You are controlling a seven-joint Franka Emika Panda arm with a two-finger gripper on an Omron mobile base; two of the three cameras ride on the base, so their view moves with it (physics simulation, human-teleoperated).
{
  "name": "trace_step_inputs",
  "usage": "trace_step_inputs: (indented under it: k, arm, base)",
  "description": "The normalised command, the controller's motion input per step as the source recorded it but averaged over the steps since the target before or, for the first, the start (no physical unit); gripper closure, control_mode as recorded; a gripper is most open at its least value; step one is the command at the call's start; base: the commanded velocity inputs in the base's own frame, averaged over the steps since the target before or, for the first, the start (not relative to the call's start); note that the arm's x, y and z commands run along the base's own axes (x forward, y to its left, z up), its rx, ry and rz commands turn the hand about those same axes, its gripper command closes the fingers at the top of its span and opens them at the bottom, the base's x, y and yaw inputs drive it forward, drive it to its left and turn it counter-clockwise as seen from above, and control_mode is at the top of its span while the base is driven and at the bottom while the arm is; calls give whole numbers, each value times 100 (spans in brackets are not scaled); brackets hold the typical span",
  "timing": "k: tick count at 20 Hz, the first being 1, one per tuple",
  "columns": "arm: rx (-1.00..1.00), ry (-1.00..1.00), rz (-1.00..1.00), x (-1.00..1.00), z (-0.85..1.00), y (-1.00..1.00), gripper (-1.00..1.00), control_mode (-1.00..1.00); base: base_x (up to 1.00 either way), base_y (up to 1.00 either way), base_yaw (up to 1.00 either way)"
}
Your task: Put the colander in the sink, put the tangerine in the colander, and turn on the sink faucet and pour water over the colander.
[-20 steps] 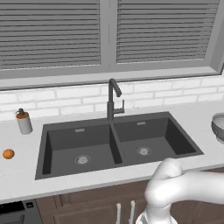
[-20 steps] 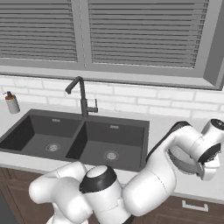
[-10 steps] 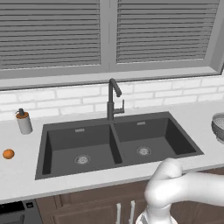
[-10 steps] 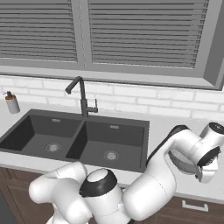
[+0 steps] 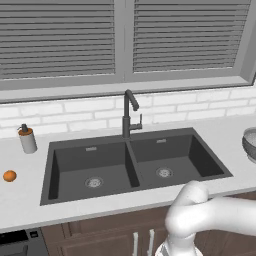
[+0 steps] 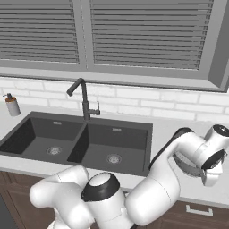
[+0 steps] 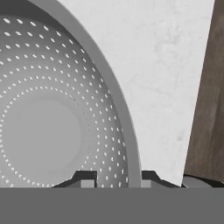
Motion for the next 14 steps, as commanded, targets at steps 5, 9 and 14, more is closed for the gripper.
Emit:
trace_step_inputs:
  k: [5, 9, 14]
  arm:
    - [0, 0, 1, -1, 0, 0, 100, -100]
    - [0, 0, 10, -13, 4, 6, 100, -100]
    - [-2, -3, 19, -11, 32, 24, 100, -100]
  base:
    - [0, 0, 0]
    - [0, 0, 0]
    - [0, 0, 0]
